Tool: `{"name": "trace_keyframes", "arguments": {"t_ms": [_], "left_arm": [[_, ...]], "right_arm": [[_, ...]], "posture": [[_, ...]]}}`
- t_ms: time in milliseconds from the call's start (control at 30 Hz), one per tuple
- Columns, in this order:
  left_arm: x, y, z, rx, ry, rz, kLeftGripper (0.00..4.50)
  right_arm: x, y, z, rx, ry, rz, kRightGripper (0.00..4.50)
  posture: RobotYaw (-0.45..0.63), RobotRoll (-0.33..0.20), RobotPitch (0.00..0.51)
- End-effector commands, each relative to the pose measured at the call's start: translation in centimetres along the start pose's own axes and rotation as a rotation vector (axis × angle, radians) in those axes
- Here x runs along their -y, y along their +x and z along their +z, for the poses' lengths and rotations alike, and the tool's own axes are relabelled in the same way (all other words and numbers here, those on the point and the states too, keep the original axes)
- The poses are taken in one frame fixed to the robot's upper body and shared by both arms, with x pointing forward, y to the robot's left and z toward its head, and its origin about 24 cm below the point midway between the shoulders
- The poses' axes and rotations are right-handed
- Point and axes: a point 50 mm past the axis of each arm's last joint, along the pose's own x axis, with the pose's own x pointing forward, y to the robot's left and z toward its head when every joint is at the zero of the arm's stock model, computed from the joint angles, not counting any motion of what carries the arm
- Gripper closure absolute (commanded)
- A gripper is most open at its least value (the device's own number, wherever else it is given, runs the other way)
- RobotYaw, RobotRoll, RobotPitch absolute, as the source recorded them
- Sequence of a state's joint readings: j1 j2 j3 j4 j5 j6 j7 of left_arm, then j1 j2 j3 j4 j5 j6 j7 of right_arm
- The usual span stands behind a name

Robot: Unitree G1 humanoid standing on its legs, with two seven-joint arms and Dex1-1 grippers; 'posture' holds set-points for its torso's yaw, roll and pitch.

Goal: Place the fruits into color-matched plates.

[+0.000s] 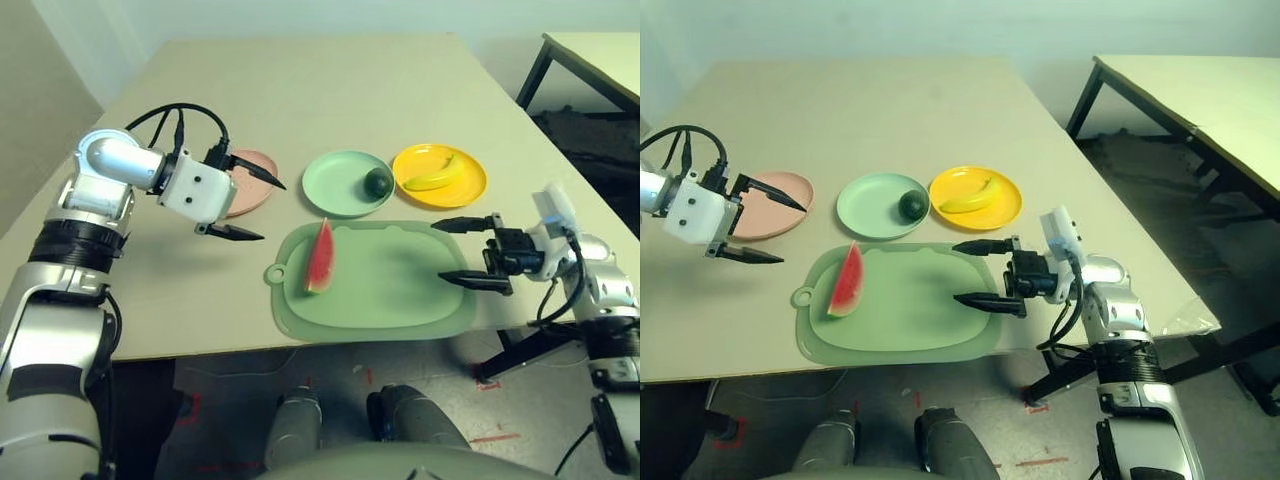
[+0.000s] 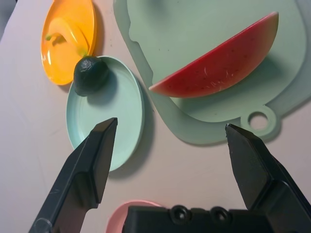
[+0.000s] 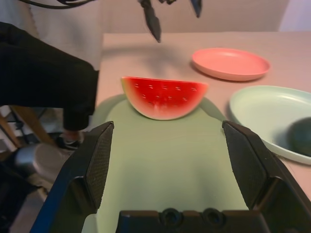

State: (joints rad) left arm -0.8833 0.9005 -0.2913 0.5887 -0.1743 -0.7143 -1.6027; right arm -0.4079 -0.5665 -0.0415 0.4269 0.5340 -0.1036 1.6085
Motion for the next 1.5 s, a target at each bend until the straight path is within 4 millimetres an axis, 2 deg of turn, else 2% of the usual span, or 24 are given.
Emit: {"name": "trace_keyframes", "arguments": {"t_ms": [33,167,400,633,900,1167,1500], "left_arm": [[0.1,-0.1,-0.2,-0.004,0.002,-0.018,0.00],[0.0,1.3,0.3,0.042,0.070,-0.032,0.00],[-0.1,4.5,1.9,0.154,0.163,-0.092,0.00],[-0.4,6.1,2.9,0.184,0.253,-0.181,0.00],[-1.2,7.3,2.7,0.151,0.334,-0.267,0.00],[-0.6,8.8,2.3,0.143,0.395,-0.365,0.00],[-0.8,10.9,2.4,0.164,0.409,-0.375,0.00]], "right_arm": [[0.0,-0.8,-0.4,-0.004,-0.021,-0.016,0.05],[-0.2,-1.8,-1.3,-0.011,0.011,-0.050,0.05],[0.1,-2.3,-1.3,0.006,0.022,-0.080,0.05],[-0.3,-2.3,-1.5,0.019,0.031,-0.087,0.05],[-0.9,-2.1,-1.7,0.034,0.029,-0.085,0.05],[-1.0,-1.6,-1.4,0.058,0.002,-0.089,0.05],[-1.6,-1.2,-1.6,0.043,0.012,-0.099,0.05]], "posture": [[0.02,0.000,0.066],[0.04,0.000,0.072],[0.02,0.000,0.075],[0.00,0.000,0.074],[-0.02,0.000,0.077],[-0.04,0.000,0.083],[-0.06,0.000,0.078]]}}
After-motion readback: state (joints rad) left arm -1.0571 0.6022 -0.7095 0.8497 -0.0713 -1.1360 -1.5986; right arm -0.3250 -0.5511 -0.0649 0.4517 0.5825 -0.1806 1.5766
